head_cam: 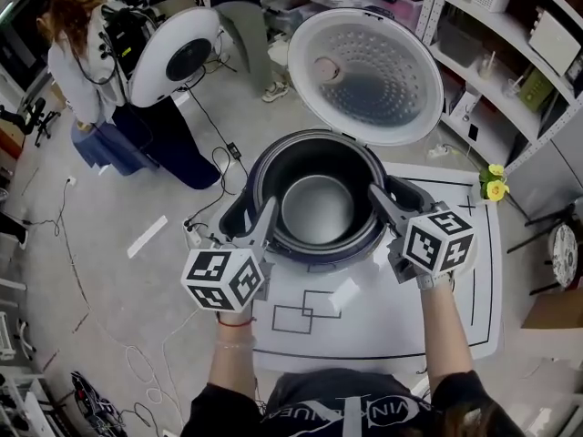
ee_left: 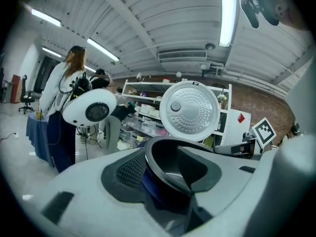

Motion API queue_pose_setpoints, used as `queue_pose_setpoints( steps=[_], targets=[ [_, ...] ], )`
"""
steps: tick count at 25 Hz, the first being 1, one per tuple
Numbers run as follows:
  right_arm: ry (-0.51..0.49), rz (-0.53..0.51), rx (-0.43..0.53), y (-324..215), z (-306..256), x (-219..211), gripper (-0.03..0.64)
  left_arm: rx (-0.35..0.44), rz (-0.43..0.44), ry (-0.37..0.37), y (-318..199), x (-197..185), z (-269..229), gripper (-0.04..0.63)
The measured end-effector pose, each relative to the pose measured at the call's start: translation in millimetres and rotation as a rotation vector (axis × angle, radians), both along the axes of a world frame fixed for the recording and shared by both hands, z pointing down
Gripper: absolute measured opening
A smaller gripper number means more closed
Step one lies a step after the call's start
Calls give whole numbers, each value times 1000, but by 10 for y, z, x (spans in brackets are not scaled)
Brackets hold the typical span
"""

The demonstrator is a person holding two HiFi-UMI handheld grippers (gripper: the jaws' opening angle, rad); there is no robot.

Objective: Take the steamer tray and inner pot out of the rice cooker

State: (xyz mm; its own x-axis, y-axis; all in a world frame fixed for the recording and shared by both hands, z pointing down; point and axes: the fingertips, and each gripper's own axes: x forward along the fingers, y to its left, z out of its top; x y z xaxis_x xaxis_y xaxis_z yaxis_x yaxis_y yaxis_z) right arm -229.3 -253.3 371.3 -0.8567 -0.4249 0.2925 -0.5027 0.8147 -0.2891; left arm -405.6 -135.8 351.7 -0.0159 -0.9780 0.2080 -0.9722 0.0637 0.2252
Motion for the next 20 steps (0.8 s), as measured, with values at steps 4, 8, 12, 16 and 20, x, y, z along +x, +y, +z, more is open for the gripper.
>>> queue_pose_setpoints(
  steps=[4,8,12,16,20],
  targets=[
    [17,9,5,-15,14,-61,141,12,18,34,-37,-21,21,176],
    [18,33,2,-43,26,-56,133,2,28,63,-58,-25,68,181],
    [19,40,8,-43,28,-56,129,-16,27,59,-82,-32,109,184],
    [15,51,11,-46,13,-62,126,-42,-10,34,-102,-47,108,183],
    [-4,73,7,-66,17,-64,118,-65,-66,21,-117,-62,135,170]
  ],
)
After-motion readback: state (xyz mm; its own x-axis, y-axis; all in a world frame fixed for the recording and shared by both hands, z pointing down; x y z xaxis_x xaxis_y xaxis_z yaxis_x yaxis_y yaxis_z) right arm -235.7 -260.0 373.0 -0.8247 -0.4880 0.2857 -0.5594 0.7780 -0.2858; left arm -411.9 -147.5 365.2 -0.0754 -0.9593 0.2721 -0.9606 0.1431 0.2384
